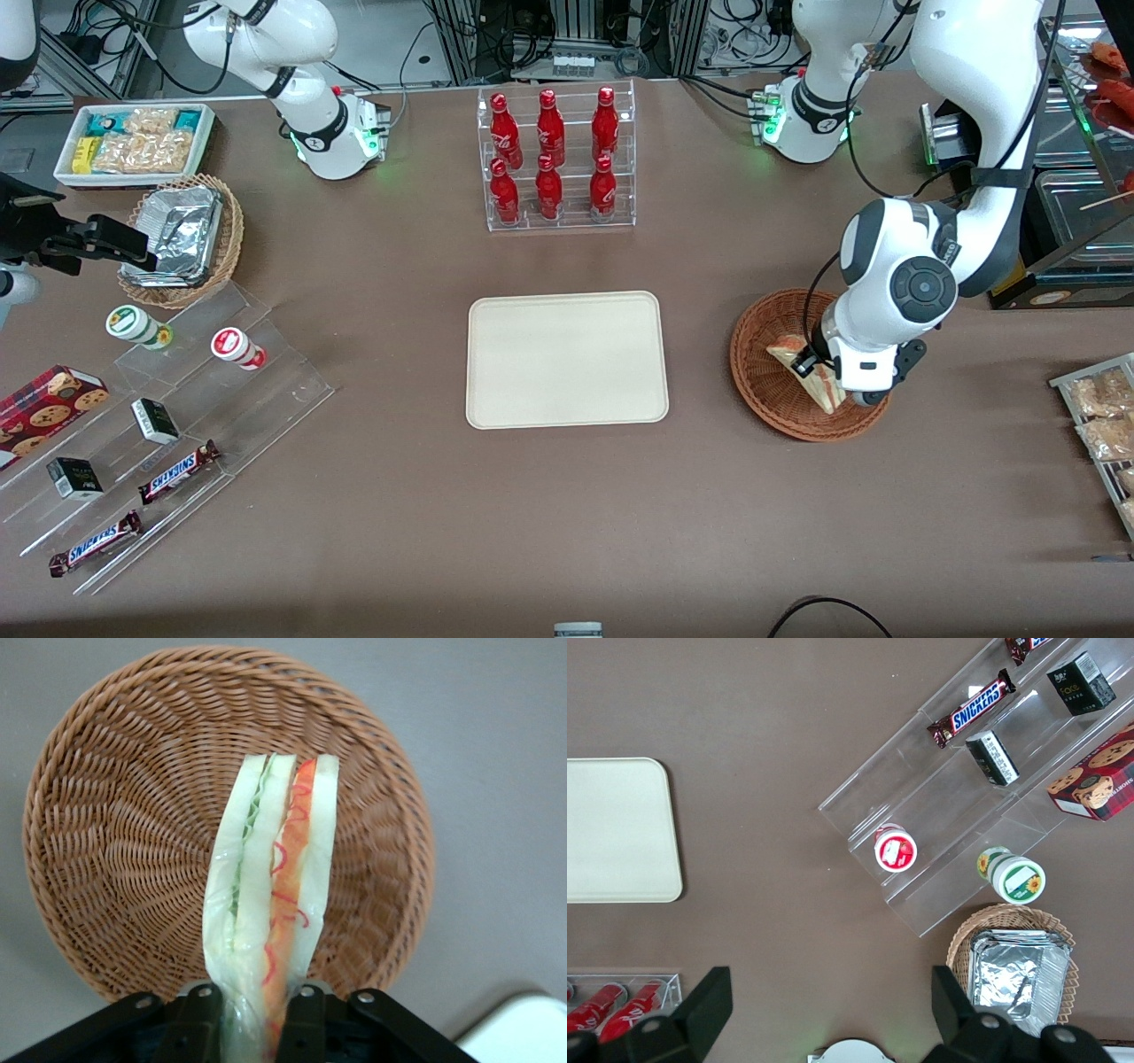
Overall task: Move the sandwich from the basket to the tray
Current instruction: 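Lift the sandwich and carry it with the left gripper over the cream tray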
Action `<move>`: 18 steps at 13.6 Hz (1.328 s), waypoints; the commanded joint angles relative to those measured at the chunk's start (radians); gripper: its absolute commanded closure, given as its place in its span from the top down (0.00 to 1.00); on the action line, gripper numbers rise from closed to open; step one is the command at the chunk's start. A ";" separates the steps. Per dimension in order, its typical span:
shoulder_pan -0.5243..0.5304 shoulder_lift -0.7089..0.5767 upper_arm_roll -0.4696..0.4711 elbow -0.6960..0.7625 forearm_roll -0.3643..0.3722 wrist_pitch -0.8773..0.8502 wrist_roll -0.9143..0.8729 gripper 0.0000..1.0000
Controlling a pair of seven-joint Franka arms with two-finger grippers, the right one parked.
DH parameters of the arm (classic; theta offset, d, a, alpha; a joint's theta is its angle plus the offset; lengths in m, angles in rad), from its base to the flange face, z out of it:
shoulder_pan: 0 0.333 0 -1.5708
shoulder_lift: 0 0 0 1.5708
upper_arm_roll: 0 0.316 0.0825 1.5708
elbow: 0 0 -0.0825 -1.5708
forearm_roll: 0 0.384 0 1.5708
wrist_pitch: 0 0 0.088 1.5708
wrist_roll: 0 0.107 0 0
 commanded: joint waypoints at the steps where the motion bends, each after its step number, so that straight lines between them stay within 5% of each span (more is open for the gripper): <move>1: -0.056 0.017 0.003 0.057 0.010 -0.039 0.037 0.00; 14: -0.416 0.425 0.001 0.547 -0.004 -0.068 0.019 0.00; 18: -0.497 0.486 -0.002 0.633 -0.062 -0.082 0.001 0.00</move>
